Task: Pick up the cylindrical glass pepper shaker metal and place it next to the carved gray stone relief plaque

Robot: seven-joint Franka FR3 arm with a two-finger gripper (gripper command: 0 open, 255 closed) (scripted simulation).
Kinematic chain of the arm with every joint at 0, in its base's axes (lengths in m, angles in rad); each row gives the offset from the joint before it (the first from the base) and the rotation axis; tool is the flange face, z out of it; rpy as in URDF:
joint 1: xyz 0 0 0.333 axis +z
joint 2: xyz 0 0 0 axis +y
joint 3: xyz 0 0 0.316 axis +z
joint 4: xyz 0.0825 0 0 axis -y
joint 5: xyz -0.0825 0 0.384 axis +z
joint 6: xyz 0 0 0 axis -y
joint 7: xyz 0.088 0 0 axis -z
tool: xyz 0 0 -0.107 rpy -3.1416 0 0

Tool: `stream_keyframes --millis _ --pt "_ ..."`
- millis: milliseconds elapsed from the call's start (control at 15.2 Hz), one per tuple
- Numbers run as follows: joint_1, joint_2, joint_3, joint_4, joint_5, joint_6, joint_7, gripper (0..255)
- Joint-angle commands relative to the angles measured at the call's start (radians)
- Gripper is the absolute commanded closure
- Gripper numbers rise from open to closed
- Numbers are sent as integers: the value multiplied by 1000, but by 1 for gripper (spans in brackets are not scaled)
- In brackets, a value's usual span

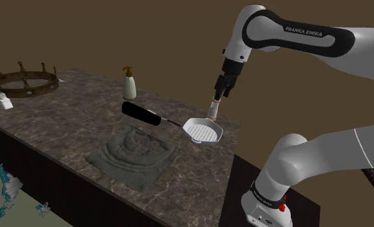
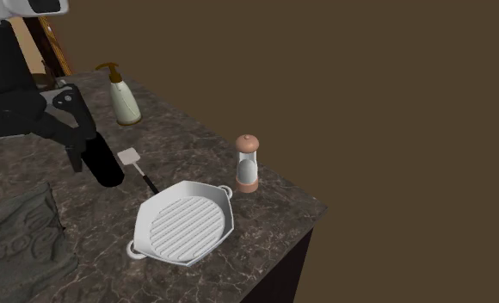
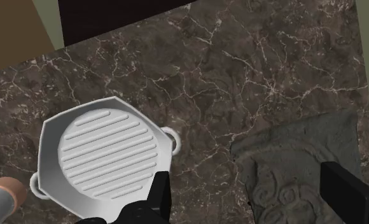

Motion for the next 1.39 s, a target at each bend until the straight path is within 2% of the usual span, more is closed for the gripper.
stream_keyframes --millis 0,726,1320 --pt "0 0 0 0 0 0 0 0" --pt "-57 297 -155 101 -101 155 -183 0" --pt "-93 593 -267 284 -107 242 -331 0"
